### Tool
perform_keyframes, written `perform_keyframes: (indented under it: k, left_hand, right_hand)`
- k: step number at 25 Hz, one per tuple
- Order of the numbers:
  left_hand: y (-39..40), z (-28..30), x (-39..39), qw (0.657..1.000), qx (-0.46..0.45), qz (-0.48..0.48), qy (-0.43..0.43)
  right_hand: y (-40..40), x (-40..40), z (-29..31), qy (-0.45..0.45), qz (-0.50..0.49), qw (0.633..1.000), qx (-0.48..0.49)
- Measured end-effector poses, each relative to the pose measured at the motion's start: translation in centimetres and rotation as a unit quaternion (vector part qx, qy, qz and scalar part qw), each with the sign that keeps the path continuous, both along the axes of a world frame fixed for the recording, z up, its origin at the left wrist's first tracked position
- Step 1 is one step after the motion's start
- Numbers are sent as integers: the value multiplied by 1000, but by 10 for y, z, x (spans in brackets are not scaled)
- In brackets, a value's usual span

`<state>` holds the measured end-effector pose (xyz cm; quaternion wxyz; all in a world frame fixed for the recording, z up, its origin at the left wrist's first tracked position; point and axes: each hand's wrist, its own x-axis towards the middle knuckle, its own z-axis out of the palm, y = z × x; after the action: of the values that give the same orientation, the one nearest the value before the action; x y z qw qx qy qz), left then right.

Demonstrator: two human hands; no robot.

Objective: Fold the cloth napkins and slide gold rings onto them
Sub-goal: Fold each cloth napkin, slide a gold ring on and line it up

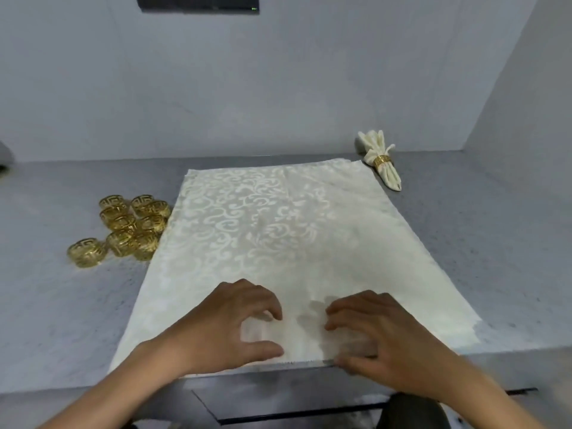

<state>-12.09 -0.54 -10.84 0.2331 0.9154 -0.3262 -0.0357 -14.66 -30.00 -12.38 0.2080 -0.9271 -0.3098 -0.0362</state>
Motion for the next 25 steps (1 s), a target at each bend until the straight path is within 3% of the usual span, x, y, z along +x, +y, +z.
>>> perform_keyframes:
  k: [2,7,12,16,19,21,23,25]
  left_hand:
    - [3,-5,-1,1000,16,-21,10]
    - [5,-8,-5,998,-40,21,39]
    - [-3,-4,-11,995,-62,71,-21]
    - [-4,2,-12,989,-90,104,-57]
    - [8,5,-12,994,0,91,-55]
    - [23,6,-9,992,31,89,-86]
    - [42,12,-9,988,21,101,-112]
    - [55,14,-13,972,116,107,-174]
  right_hand:
    - [4,6,-5,6,-12,1000,15]
    - [3,16,1,22,-8,1000,16]
    - [1,17,6,27,4,999,30]
    - [-5,22,13,-7,-76,994,74]
    - [-5,27,27,-37,-120,986,113]
    - [-13,28,37,-43,-88,994,46]
    - [-31,27,35,-29,-61,994,-83]
    - [-53,22,28,-29,-105,980,-168]
